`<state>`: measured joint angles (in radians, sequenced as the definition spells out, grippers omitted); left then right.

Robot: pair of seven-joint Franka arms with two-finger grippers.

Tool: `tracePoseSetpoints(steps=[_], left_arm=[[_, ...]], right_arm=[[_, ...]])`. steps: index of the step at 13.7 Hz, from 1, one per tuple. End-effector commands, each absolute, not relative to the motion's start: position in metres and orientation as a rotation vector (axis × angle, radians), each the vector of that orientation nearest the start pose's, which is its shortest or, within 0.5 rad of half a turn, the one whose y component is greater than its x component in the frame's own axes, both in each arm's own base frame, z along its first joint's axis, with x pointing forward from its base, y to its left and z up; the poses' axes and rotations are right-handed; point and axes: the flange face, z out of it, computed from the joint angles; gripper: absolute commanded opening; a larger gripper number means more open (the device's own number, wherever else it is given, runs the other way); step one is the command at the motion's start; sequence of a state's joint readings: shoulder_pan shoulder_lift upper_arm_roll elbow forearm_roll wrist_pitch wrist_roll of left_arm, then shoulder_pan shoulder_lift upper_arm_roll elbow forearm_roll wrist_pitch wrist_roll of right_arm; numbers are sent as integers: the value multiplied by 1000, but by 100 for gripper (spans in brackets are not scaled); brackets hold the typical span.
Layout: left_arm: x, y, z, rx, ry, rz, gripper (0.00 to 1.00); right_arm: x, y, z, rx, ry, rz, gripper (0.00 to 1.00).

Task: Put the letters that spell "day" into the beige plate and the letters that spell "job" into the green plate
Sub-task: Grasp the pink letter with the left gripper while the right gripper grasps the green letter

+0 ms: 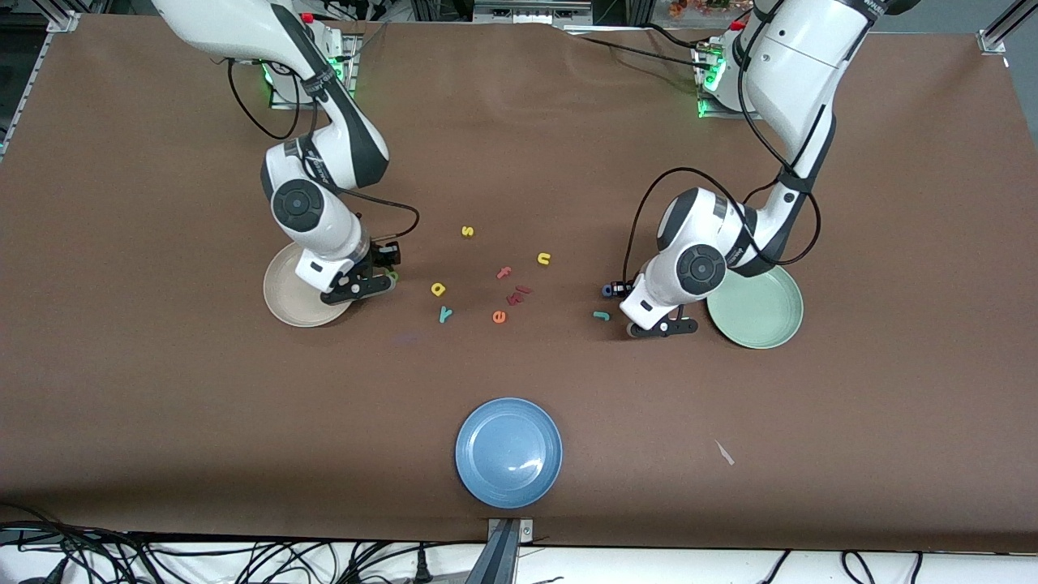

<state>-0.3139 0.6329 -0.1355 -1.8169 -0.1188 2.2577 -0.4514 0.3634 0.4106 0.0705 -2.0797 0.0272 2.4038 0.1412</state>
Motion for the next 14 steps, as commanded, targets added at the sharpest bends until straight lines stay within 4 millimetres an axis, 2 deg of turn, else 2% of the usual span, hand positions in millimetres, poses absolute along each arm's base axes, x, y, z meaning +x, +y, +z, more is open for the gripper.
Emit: tracePoseSetpoints(steps=[1,3,8,10,12,14], left_arm=[[559,-281,175,-3186,-197,389,53],[559,-281,175,-3184,-209,390,48],[559,-287,165,-3187,-239,355,48],[560,-287,167,-3188,-239,350,40],[560,-287,166,-3186,-239,348,26],[561,-287,168,-3187,-239,349,14]], right_arm=[[523,246,209,-3100,-422,137,56],[521,249,203,-3099,-431,144,56],[519,252,183,-3095,-436,135,55],[519,253,179,-3093,-440,129,54],[518,252,175,-3094,-439,136,42],[518,252,172,-3095,-439,145,24]])
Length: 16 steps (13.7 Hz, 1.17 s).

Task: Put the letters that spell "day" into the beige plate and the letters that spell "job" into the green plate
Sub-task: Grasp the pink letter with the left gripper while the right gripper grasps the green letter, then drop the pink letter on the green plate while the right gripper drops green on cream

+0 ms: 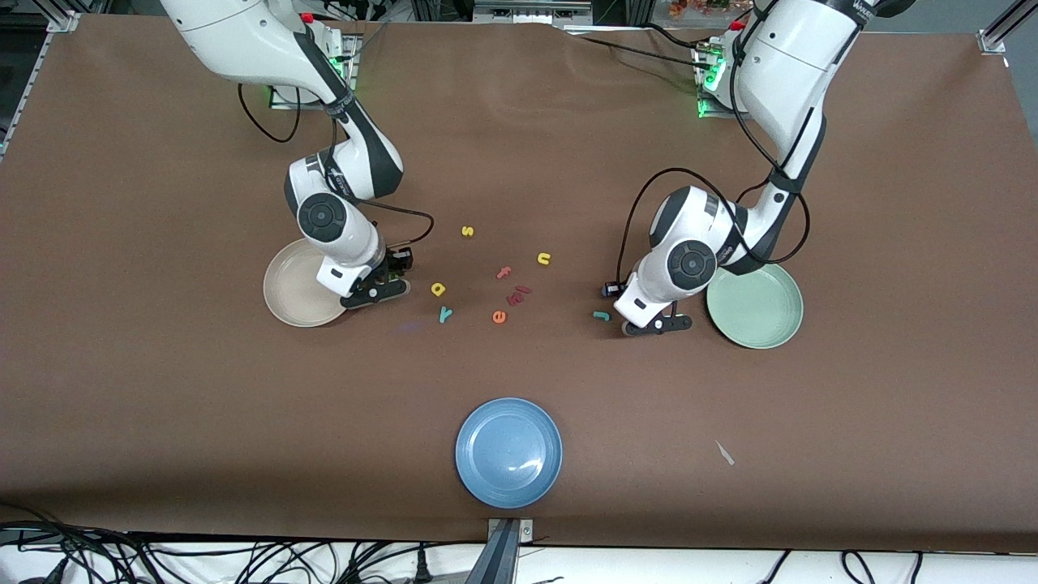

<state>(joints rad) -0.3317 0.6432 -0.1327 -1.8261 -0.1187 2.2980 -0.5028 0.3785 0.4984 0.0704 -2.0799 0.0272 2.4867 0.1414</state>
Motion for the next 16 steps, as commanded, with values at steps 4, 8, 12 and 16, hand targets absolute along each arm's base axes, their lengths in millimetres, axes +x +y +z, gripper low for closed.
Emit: tracePoseSetpoints(steps=[4,8,12,16], left_arm=[[578,-266,222,-3208,-269,283,4],[597,-158,281,-3189,-213,450,4],[610,-48,262,-3178,-133,488,4],[610,1,220,-3162,-54,555,4]], right_arm=[[523,253,194,-3094,-451,125,9],[547,224,261,-3137,-395,214,9],[560,143,246,-3177,-353,321,10],[542,129,196,-3185,-335,386,18]])
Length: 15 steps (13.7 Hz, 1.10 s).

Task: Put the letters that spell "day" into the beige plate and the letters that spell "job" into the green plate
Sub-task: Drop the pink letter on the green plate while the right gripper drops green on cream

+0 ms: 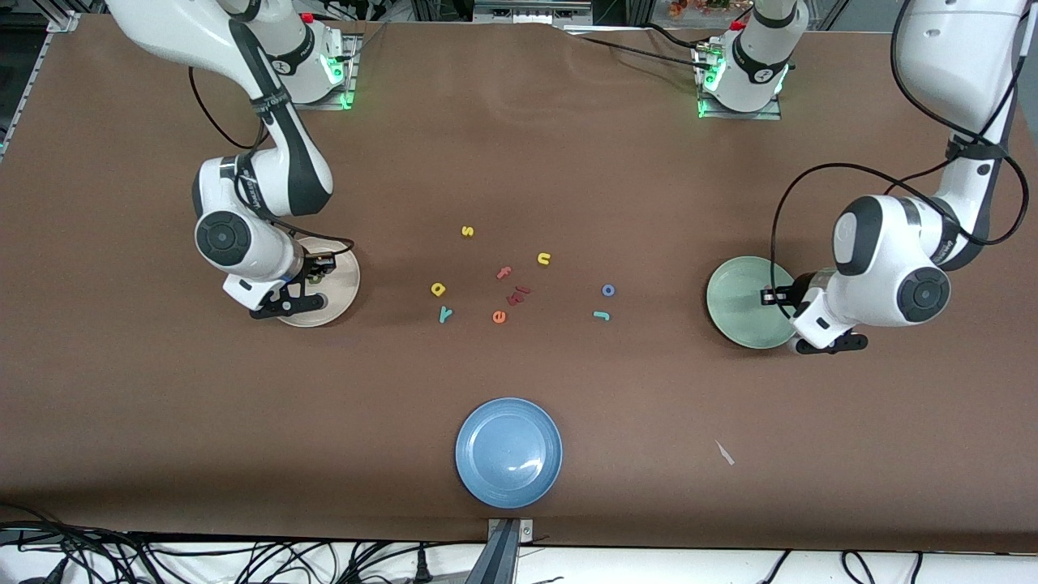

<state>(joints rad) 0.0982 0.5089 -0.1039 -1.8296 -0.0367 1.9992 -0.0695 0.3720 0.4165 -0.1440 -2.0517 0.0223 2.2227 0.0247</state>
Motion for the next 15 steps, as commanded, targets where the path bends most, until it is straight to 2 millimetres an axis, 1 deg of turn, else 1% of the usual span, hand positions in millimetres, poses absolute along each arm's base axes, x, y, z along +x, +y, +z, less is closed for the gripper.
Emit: tracePoseSetpoints(steps=[1,2,3,4,5,6,7,8,9,10,11,12,13,14,15], left_arm=[[609,8,212,-3164,-57,571,4],[609,9,204,-3163,-60,588,8],[609,9,197,-3162,-58,605,15],[608,9,190,-3159,-61,623,26],[609,10,192,-3161,-63,615,58],[612,9,200,-3165,-61,594,100],[619,8,216,-3173,-78,551,100],[624,0,236,-3183,-85,507,100],[628,-8,258,-3184,-118,453,100],[630,-33,276,-3194,-140,411,100],[633,-56,291,-3201,-200,379,100],[638,-85,303,-3206,-300,353,100],[640,-108,308,-3210,-403,350,100],[641,-131,306,-3221,-447,361,100],[639,-157,305,-3229,-448,373,99]], right_arm=[[539,126,191,-3185,-325,396,25],[539,126,191,-3184,-310,401,64],[543,127,198,-3184,-307,382,100],[548,130,210,-3183,-307,343,99],[556,143,222,-3177,-325,297,99],[562,161,233,-3167,-351,272,99],[567,178,244,-3153,-377,251,99],[570,201,255,-3136,-422,220,98],[568,221,259,-3127,-452,202,94],[562,239,258,-3120,-492,191,82],[551,270,256,-3099,-563,172,73],[543,298,250,-3083,-610,134,65],[536,314,242,-3080,-629,122,64],[531,320,230,-3090,-601,135,65],[531,326,219,-3090,-589,115,65]])
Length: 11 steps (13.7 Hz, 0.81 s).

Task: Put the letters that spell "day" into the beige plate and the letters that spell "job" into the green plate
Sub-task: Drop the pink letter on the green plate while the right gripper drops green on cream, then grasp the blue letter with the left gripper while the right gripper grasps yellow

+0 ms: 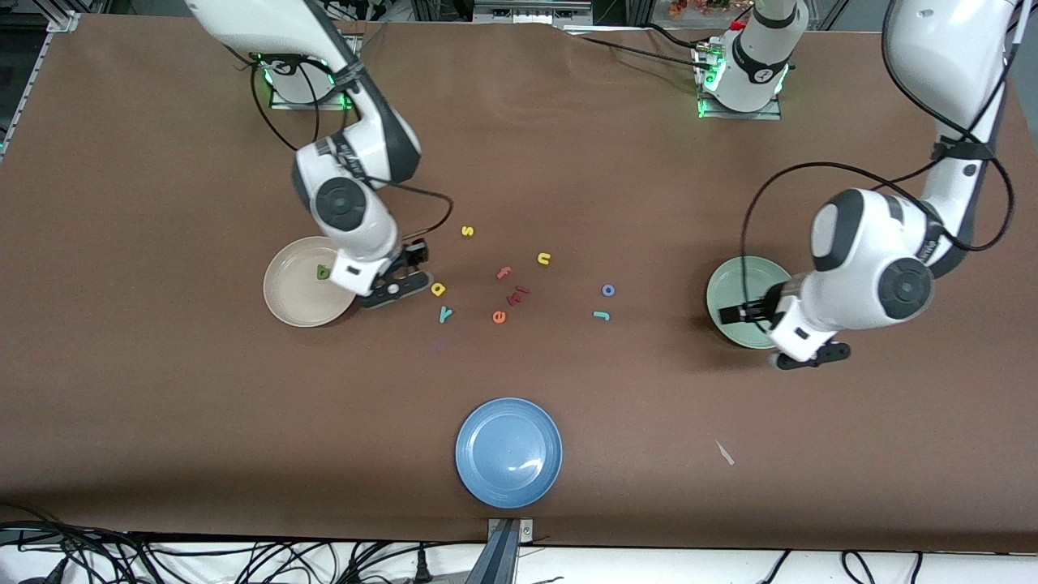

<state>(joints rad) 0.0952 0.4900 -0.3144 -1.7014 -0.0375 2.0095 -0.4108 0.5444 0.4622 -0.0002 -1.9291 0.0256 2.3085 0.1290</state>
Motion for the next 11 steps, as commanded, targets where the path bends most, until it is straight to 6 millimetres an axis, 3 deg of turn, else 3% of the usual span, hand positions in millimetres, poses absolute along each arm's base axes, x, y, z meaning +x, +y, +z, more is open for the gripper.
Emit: tracePoseSetpoints(steps=[1,2,5,7,8,11], left_arm=[[636,-181,300,-3231,-449,362,97],[631,-210,293,-3249,-434,311,92],[613,-277,247,-3267,-484,251,90],[597,-301,219,-3249,-458,304,86],[589,-304,206,-3234,-453,340,81],[576,-310,193,-3216,-430,383,75]], right_arm=[[529,333,214,-3082,-587,79,65],[529,340,211,-3077,-583,53,65],[535,357,200,-3068,-595,28,64],[538,360,194,-3068,-602,30,64],[537,359,191,-3070,-604,36,64],[537,361,181,-3069,-616,25,61]])
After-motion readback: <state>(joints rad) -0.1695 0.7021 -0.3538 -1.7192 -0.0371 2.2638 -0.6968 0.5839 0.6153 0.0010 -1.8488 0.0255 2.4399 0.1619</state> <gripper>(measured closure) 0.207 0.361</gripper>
